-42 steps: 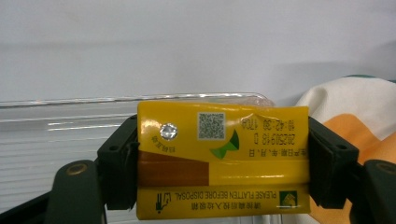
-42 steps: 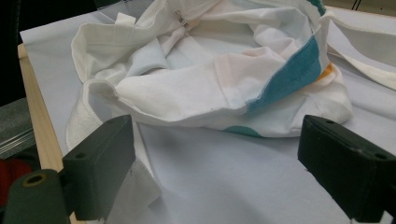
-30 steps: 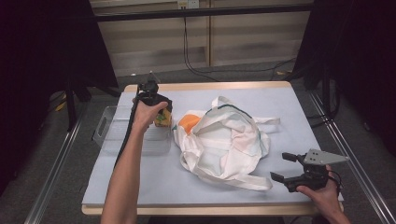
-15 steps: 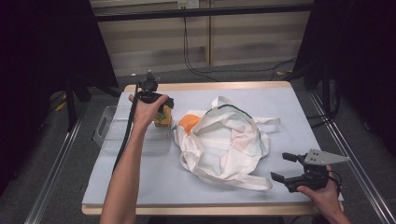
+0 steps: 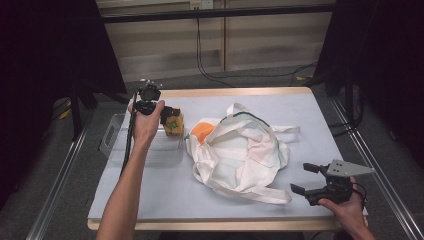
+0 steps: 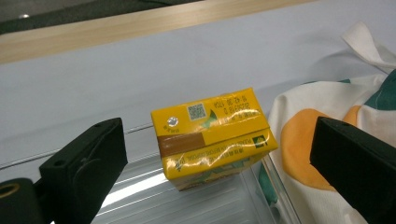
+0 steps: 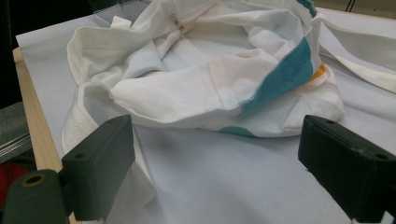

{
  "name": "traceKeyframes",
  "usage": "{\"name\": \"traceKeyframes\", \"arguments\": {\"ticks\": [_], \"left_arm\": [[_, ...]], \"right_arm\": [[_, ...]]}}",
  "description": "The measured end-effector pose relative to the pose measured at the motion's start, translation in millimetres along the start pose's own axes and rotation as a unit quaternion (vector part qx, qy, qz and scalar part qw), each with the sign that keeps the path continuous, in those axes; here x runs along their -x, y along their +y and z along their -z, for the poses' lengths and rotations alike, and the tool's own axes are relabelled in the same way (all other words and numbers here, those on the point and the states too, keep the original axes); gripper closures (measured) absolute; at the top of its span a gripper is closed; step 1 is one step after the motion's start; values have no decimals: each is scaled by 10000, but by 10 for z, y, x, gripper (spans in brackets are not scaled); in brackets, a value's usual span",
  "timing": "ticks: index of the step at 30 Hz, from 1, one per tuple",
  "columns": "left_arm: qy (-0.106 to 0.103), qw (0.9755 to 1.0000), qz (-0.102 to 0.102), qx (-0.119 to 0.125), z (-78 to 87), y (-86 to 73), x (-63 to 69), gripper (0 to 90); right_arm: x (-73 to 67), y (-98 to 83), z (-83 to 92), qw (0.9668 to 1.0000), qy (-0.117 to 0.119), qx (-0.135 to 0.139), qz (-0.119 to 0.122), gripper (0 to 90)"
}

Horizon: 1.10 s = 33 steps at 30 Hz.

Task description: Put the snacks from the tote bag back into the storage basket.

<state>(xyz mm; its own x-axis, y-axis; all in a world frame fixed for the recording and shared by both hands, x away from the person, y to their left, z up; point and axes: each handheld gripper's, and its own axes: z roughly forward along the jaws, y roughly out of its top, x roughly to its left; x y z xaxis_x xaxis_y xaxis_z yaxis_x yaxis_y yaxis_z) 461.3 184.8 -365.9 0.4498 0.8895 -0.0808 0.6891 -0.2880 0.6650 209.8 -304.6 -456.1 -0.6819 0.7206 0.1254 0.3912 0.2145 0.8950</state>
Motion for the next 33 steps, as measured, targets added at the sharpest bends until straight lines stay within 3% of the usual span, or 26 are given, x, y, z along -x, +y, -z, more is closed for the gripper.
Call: {"name": "traceKeyframes", "arguments": {"ticks": [5, 9, 10, 12, 14, 16, 19, 24, 30, 33], "left_arm": [[-54, 9997, -83, 241, 76, -158, -33, 38], [-299, 9983, -80, 503, 173, -245, -24, 37], [-266, 9983, -182, 495, 206, -266, -17, 37], [-260, 9973, -191, 659, 250, -300, 10, 41], [-458, 9955, -149, 820, 304, -341, 23, 36], [-492, 9942, -341, 891, 366, -414, 44, 40], [-625, 9919, -412, 1028, 403, -533, 66, 37], [-570, 9909, -549, 1086, 490, -701, 118, 38], [-785, 9857, -581, 1371, 683, -810, 163, 39], [-777, 9845, -733, 1394, 737, -895, 206, 39]], "right_arm": [[0, 1, -9, 10000, 6, -11, 15, 107], [-1, 3, -15, 10000, 15, -17, 22, 107], [-1, 3, -16, 10000, 14, -16, 23, 107], [0, 3, -16, 10000, 11, -13, 15, 107], [-3, 3, -13, 10000, -6, -13, 19, 107], [-6, 3, -7, 10000, -1, -7, 12, 107], [-2, 3, -4, 10000, 5, 35, 7, 102], [-2, 5, -15, 10000, -19, 4, 24, 102], [-7, 7, -21, 10000, -17, -18, 2, 102], [-8, 7, -20, 10000, -23, -7, 5, 102]]}}
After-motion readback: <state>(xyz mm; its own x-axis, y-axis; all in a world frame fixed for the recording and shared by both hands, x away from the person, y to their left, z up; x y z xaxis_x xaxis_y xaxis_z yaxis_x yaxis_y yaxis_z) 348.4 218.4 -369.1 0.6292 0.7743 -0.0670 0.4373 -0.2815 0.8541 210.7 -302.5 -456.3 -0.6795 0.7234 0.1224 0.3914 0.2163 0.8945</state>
